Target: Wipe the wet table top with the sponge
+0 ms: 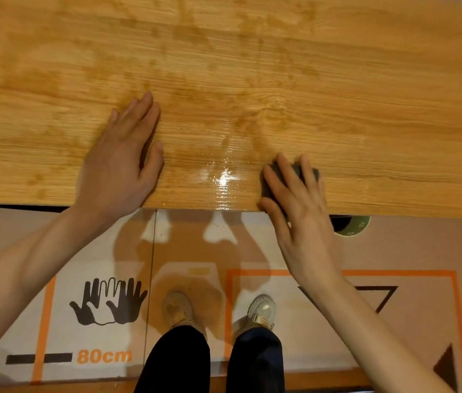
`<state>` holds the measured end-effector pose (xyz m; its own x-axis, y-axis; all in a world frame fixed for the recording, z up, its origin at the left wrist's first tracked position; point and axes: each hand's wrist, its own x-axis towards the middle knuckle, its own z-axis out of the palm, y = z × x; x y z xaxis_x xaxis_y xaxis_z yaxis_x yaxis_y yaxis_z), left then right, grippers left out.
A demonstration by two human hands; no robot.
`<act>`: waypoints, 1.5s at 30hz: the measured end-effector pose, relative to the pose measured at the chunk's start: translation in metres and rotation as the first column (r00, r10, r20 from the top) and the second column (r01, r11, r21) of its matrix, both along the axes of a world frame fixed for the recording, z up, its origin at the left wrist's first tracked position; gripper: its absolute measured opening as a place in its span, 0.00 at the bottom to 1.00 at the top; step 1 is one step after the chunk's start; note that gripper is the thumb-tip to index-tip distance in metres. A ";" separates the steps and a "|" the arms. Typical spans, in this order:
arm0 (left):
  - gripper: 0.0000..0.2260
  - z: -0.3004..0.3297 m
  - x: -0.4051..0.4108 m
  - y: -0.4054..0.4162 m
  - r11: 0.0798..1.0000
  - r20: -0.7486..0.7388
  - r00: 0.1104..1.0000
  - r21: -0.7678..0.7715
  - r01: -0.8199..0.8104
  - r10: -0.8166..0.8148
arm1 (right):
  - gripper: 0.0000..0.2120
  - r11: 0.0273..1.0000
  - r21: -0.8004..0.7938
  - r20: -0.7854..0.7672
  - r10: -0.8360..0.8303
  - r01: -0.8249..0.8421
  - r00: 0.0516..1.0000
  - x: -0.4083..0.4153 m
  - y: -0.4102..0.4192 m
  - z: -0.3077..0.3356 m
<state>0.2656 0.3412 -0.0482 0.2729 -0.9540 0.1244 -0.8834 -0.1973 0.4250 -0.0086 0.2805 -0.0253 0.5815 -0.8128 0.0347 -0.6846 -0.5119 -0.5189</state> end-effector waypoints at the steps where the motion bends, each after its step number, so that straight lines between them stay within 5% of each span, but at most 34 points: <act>1: 0.25 0.000 0.000 -0.001 1.000 -0.004 1.000 0.000 0.001 -0.001 | 0.21 1.000 -0.004 -0.010 0.030 -0.030 1.000 -0.004 0.001 0.000; 9: 0.26 0.003 0.001 0.000 1.000 -0.023 1.000 0.014 0.008 -0.007 | 0.22 0.971 -0.002 0.028 -0.238 0.238 0.971 0.053 -0.070 -0.002; 13: 0.25 0.001 0.001 -0.001 1.000 -0.005 1.000 0.003 0.006 -0.006 | 0.21 0.996 0.026 0.052 -0.086 0.085 0.995 0.039 0.026 0.000; 16: 0.26 0.001 0.000 -0.002 1.000 -0.004 1.000 -0.005 0.004 -0.004 | 0.20 0.999 0.034 0.017 0.011 -0.011 1.000 0.040 0.016 0.001; 21: 0.26 0.000 0.000 0.000 1.000 -0.009 1.000 -0.021 0.009 -0.009 | 0.22 0.988 0.005 -0.021 -0.151 0.152 0.988 0.093 -0.068 -0.002; 28: 0.27 0.000 0.000 0.000 1.000 -0.016 1.000 -0.005 0.020 -0.020 | 0.20 0.999 0.013 -0.008 -0.036 0.036 0.999 0.068 0.050 -0.001; 37: 0.27 -0.003 0.000 -0.001 0.999 0.006 0.999 0.013 0.034 -0.034 | 0.20 0.981 -0.010 0.015 -0.196 0.196 0.981 0.148 -0.032 -0.005; 41: 0.25 -0.002 -0.001 0.001 0.999 0.005 0.999 -0.001 0.033 -0.033 | 0.20 0.996 -0.026 -0.029 -0.089 0.088 0.996 0.119 0.042 -0.001; 45: 0.24 -0.003 0.002 -0.001 1.000 0.012 0.999 -0.001 0.030 -0.030 | 0.21 0.999 -0.047 -0.105 -0.002 -0.003 0.994 0.108 0.010 0.000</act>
<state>0.2676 0.3399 -0.0509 0.2431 -0.9614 0.1289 -0.8940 -0.1705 0.4143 0.0990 0.2904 -0.0251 0.5845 -0.8113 0.0113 -0.7338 -0.5345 -0.4193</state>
